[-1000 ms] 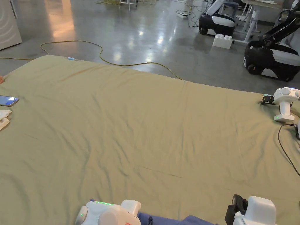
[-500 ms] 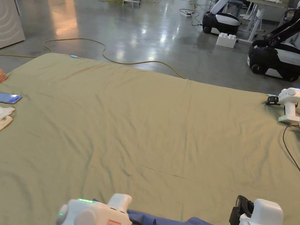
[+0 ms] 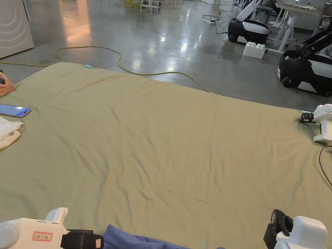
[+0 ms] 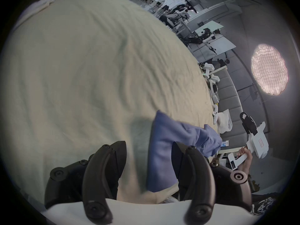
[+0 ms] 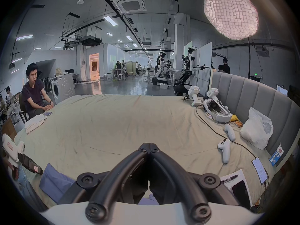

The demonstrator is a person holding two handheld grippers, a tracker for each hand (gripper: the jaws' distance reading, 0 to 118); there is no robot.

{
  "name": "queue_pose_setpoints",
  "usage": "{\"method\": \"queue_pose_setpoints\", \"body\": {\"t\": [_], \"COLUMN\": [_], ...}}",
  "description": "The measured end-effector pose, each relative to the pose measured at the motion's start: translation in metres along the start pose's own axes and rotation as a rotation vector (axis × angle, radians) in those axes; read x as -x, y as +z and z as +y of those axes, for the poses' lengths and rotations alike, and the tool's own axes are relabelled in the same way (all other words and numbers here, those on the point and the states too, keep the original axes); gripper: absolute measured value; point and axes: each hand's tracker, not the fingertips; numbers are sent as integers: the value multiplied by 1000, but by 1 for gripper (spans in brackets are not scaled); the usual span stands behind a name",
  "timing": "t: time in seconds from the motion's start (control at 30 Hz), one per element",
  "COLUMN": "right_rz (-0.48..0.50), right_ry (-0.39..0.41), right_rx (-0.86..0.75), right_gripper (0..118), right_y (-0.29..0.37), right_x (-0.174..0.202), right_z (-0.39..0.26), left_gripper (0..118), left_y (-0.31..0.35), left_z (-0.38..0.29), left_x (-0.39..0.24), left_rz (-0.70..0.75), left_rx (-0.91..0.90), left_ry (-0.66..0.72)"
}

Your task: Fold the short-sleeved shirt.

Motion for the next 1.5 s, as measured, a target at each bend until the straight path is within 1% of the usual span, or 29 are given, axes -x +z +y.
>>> {"method": "queue_pose_setpoints", "body": {"t": [0.07,0.1,0.13,0.2,0.27,0.3,0.33,0.37,0.4,0.43,0.47,0.5,0.53,0.57,0.6,0.63,0.77,0.83,0.97,1.17,1.27,1.47,1.5], "right_rz": [2,1,3,5,9,10,12,13,12,11,9,6,4,2,0,-1,-4,0,4,21,30,40,42], "right_ry": [3,4,7,10,11,11,11,12,14,15,16,16,14,12,10,8,-1,-4,-5,-17,-20,-45,-47], "right_rx": [5,6,9,15,20,22,25,28,30,30,30,32,33,35,38,40,46,51,53,55,56,71,71], "right_gripper": [0,0,0,0,0,0,0,0,0,0,0,0,0,0,0,0,0,0,0,0,0,0,0], "right_y": [0,0,0,0,0,0,0,0,1,1,2,2,3,3,3,3,3,3,2,-1,-4,-6,-5], "right_x": [2,3,5,7,8,9,9,10,10,10,10,9,9,8,8,7,5,3,2,2,3,5,4], "right_z": [-1,-1,-2,-3,-4,-5,-5,-6,-6,-7,-7,-7,-7,-7,-7,-7,-8,-9,-9,-10,-11,-14,-14], "left_gripper": [64,64,64,64,64,64,64,63,61,56,43,24,16,14,13,12,12,12,12,12,12,12,12], "left_y": [-10,-13,-12,-16,-24,-32,-40,-45,-50,-47,-46,-45,-44,-44,-43,-38,-20,-6,41,115,124,108,102], "left_z": [-4,-7,-12,-12,-13,-15,-16,-17,-17,-17,-17,-16,-16,-16,-18,-19,-18,-13,1,15,23,17,16], "left_x": [12,15,6,9,15,16,15,12,12,6,2,-1,-1,-1,0,-1,-13,-22,-28,-47,-62,-122,-133], "left_rz": [-65,-115,-151,-226,-324,-382,-413,-412,-387,-359,-332,-280,-211,-177,-240,-254,-233,-214,-121,67,150,172,199], "left_rx": [30,-4,-29,-49,-22,27,82,104,88,64,46,44,39,40,44,29,1,-18,-71,-174,-195,-166,-151], "left_ry": [35,44,55,97,170,205,221,213,180,119,94,85,68,75,103,103,68,28,-10,-5,-35,-65,-94]}}
